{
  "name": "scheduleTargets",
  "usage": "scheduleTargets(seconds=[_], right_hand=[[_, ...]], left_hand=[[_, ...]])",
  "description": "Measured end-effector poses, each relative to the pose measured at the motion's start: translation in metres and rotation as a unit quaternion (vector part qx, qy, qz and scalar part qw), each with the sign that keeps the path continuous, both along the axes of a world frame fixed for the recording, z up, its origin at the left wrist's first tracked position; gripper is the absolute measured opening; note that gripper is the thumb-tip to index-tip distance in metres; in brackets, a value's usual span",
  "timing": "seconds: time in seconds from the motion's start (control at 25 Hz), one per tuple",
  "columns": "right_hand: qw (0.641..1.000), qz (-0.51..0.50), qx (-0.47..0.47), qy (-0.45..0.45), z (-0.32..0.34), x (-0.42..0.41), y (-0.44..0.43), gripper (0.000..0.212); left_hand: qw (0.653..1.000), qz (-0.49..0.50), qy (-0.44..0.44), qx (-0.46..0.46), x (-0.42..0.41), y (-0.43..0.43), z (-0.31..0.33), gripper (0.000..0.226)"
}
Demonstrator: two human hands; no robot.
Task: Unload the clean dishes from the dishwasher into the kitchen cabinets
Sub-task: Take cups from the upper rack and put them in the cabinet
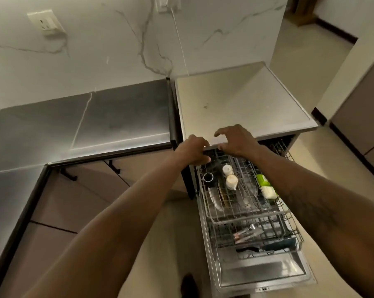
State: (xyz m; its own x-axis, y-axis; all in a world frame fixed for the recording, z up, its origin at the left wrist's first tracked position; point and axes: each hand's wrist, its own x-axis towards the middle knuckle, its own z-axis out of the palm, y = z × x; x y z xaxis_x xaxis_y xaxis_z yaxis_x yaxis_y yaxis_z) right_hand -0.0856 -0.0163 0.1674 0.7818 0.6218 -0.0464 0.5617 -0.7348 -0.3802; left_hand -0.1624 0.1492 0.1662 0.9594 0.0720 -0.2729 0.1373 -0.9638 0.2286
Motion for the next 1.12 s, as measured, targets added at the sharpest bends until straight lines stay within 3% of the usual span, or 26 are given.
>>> scheduleTargets(seconds=[0.24, 0.48, 0.68, 0.84, 0.92, 1.0, 1.12], right_hand=[[0.996, -0.049, -0.038, 0.069, -0.125, 0.042, -0.073, 0.045], [0.988, -0.04, -0.063, 0.136, -0.27, 0.071, -0.073, 0.035], [0.982, -0.051, -0.032, 0.181, -0.358, 0.093, -0.047, 0.069], [0.984, -0.041, -0.055, 0.163, -0.391, 0.097, -0.038, 0.072], [0.989, -0.037, -0.05, 0.135, -0.398, 0.092, -0.039, 0.064], [0.991, -0.028, -0.053, 0.12, -0.399, 0.087, -0.04, 0.055], [0.989, -0.015, -0.061, 0.137, -0.397, 0.089, -0.041, 0.058]], left_hand=[[0.998, 0.0, 0.054, -0.017, 0.042, -0.069, -0.113, 0.042], [0.994, -0.003, 0.102, -0.03, 0.102, -0.067, -0.229, 0.022], [0.991, 0.005, 0.128, -0.026, 0.146, -0.055, -0.32, 0.053], [0.995, -0.032, 0.079, -0.05, 0.179, -0.053, -0.375, 0.093], [0.993, -0.056, 0.095, -0.042, 0.187, -0.056, -0.389, 0.098], [0.994, -0.063, 0.085, -0.032, 0.19, -0.06, -0.391, 0.089], [0.995, -0.089, 0.035, -0.006, 0.191, -0.062, -0.384, 0.054]])
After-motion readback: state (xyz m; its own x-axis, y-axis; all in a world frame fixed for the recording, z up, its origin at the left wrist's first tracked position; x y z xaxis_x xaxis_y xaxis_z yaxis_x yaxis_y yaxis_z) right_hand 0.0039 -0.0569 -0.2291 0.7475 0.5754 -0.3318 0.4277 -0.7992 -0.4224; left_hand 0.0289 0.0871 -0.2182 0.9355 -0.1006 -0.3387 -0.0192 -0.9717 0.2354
